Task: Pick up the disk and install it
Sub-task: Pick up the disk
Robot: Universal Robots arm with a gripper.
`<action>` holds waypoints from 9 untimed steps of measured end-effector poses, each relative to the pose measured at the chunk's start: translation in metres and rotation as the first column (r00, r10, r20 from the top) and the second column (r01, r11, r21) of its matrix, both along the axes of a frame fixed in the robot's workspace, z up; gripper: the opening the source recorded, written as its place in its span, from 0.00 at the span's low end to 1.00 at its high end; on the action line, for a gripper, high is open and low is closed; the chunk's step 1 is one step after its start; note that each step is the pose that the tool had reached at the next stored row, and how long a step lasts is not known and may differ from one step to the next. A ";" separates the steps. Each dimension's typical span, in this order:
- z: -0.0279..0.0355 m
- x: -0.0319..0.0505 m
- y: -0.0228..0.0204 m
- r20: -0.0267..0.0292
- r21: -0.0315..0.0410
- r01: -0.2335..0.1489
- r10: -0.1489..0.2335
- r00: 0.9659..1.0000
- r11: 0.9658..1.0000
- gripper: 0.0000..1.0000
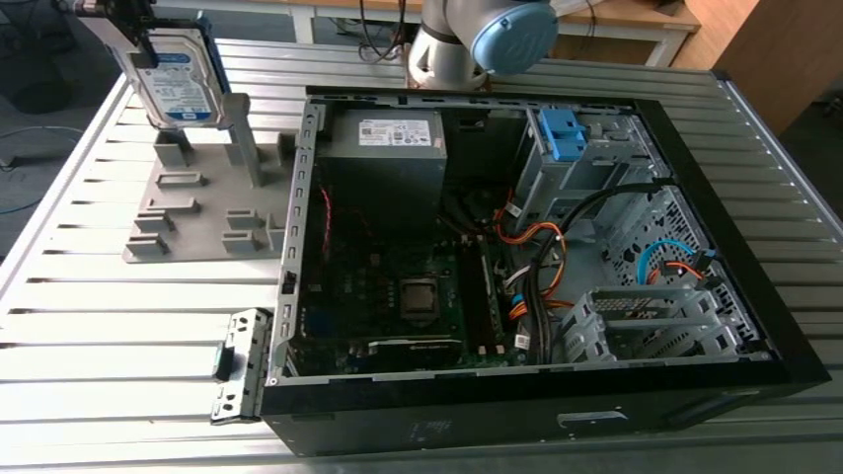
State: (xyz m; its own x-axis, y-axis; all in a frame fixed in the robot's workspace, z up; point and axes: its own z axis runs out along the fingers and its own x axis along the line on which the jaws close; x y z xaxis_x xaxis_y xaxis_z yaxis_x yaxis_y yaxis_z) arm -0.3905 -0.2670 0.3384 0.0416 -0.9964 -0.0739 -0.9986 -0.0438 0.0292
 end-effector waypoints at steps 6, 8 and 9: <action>0.0034 0.0000 0.0000 0.000 0.000 0.000 0.000 1.000 1.000 0.36; 0.0046 0.0000 0.0000 0.000 0.000 0.000 0.000 1.000 1.000 0.36; 0.0051 0.0000 0.0000 0.000 0.000 0.000 0.000 1.000 1.000 0.36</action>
